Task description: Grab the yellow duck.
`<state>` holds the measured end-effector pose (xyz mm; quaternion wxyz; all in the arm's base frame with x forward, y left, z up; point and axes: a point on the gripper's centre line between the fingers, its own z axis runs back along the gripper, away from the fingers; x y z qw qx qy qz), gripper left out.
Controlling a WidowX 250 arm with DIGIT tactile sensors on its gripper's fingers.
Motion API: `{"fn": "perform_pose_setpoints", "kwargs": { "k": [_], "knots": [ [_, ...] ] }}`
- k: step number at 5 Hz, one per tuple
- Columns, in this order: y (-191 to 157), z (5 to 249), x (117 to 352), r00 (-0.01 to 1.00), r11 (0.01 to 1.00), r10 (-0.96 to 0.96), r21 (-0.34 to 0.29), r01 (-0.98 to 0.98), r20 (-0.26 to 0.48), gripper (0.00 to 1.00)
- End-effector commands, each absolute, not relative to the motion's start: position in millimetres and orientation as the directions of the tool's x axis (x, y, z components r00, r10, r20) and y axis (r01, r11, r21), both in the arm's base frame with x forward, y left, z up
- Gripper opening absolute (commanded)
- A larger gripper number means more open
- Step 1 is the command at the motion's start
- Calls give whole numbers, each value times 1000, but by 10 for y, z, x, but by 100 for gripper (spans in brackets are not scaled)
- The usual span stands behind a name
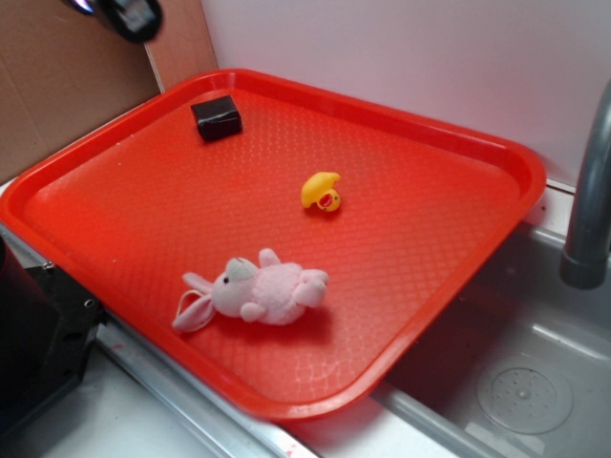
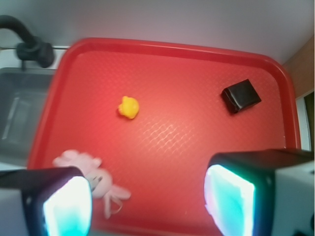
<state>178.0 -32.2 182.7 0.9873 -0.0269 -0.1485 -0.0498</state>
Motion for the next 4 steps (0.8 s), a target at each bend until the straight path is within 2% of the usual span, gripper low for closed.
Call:
{"fn": "perform_pose_setpoints", "kwargs": {
  "k": [1,2,4],
  "knots": [
    [-487,1239,2298,954,990,-138,1,143,265,100],
    [-530,936,2486,958,985,-175,30,173,227,100],
    [-571,520,2695,956,972,-235,45,231,176,100]
  ]
}}
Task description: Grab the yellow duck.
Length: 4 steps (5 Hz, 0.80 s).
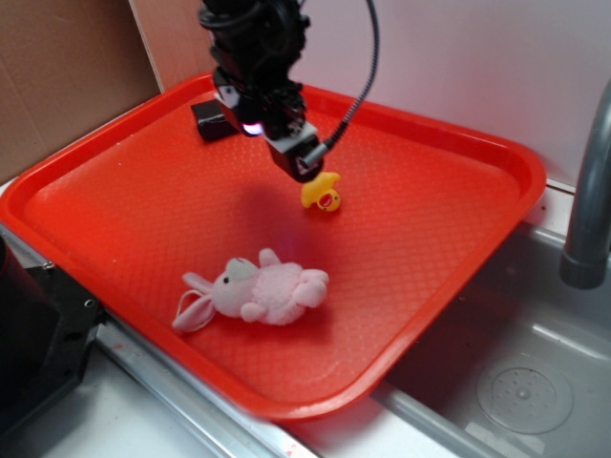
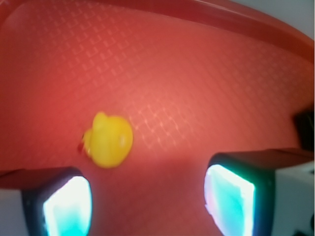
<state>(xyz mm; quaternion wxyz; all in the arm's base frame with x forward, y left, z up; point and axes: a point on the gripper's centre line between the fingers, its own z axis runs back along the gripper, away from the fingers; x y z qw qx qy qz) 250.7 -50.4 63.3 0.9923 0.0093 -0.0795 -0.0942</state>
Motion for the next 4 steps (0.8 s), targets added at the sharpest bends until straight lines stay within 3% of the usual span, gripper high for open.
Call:
{"fn": "perform_pose_setpoints", "kwargs": {
  "k": [1,2,3,4],
  "knots": [
    [-642,416,2735,947,962,-274,45,270,165,100],
    [-683,369,2742,936,949,-309,-9,315,168,100],
    [-674,318,2763,937,948,-311,-20,318,157,99],
    [-639,287,2776,942,951,-299,-37,308,154,0]
  ]
}}
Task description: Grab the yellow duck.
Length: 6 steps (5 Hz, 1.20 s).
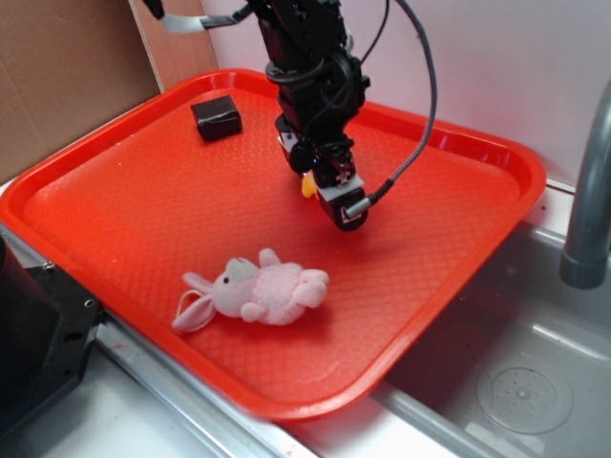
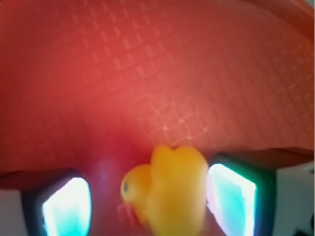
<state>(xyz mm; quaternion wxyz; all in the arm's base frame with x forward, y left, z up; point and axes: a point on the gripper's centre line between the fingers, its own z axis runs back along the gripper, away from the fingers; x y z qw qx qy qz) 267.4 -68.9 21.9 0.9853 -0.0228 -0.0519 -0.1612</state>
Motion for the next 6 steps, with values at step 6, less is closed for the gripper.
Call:
{"fn": "perform_pose_setpoints", "kwargs": {
  "k": [6],
  "knots": [
    [192,1802,2043,965,976,215,13,-219,147,0]
  ]
}}
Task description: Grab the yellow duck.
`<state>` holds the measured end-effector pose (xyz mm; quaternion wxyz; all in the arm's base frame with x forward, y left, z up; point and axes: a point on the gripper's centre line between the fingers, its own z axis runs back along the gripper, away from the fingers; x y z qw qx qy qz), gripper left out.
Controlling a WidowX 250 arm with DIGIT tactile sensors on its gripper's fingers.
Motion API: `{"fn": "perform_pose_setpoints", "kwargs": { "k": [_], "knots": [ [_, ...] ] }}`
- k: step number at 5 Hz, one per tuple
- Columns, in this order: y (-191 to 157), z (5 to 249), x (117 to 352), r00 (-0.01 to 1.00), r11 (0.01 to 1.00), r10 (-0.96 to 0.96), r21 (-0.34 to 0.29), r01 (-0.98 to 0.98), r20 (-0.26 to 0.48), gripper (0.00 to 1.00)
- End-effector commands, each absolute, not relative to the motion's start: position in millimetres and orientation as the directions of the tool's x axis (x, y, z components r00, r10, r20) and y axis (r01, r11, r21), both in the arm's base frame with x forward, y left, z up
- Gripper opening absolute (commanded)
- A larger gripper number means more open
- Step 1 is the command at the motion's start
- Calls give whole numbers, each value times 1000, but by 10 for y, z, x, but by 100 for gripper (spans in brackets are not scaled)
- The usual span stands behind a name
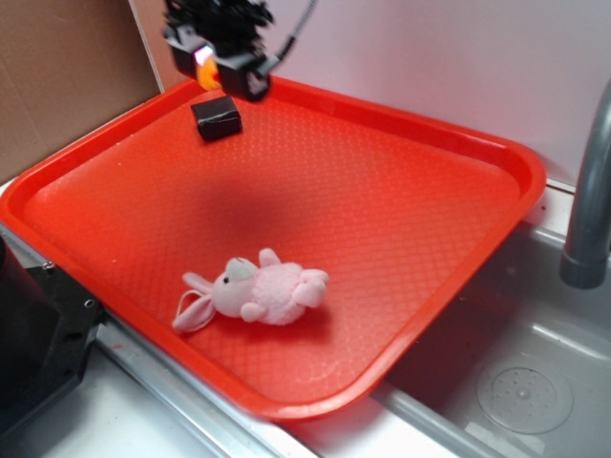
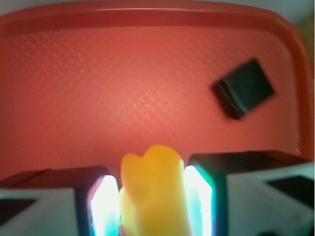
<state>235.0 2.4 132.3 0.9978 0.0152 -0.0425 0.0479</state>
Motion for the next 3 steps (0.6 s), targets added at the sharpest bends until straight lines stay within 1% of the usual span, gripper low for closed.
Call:
{"fn": "perform_pose_setpoints", "kwargs": {
  "k": [1,2,3],
  "knots": [
    [213,1881,1849,958,967,250,13,-254,143,0],
    [196,1877,1751,963,973,232,-31,-230,137,0],
    [230,1854,1816,964,971,237,-29,-235,124,0]
  ]
}}
